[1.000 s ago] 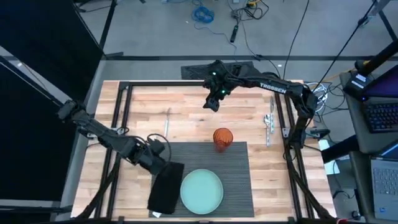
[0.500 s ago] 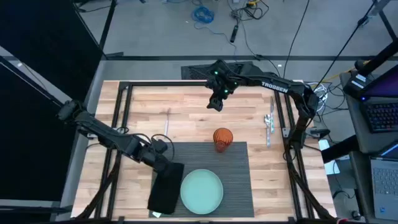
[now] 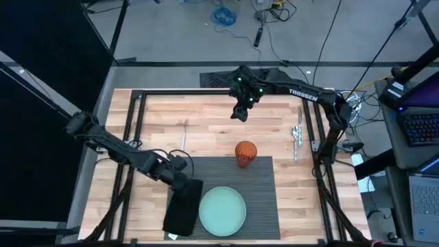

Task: Set table place
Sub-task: Put the black napkin on the gray mat to the left of the green plate

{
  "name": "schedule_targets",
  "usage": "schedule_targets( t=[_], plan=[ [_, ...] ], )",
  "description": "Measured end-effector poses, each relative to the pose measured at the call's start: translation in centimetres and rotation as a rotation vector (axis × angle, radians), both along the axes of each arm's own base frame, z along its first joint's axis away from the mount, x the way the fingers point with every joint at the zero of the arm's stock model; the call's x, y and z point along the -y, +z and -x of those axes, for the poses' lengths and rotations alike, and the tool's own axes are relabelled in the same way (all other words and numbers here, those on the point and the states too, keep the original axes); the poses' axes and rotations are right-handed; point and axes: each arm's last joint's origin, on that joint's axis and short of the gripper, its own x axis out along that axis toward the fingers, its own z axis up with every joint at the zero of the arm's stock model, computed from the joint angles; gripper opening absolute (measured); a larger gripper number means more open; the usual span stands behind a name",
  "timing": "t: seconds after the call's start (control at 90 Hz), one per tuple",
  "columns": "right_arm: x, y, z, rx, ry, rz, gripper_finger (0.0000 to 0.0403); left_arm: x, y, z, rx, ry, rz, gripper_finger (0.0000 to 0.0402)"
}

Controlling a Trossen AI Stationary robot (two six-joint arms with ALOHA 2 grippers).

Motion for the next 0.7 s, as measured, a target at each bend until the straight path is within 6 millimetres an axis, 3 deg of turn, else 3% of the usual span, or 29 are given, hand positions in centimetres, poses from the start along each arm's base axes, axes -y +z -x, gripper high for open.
schedule_targets(
  t=[0.133, 0.322, 0.489, 0.7],
  plan=[
    [0.0, 0.0, 0.0, -0.001, 0.0, -0.001, 0.0254, 0.0, -0.3, 0.1, -0.008, -0.014, 0.019, 0.0106],
    [0.0, 0.0, 0.1, -0.007, -0.003, -0.005, 0.0254, 0.1, -0.6, 0.4, -0.03, -0.027, 0.011, 0.0011],
    [0.0, 0.0, 0.1, -0.009, -0.003, -0.006, 0.0254, -0.2, -0.7, 0.8, -0.068, -0.04, -0.017, 0.0001],
    [0.0, 0.0, 0.1, -0.009, -0.004, -0.006, 0.0254, -1.1, -1.2, 2.3, -0.241, -0.028, -0.098, 0.0]
  ],
)
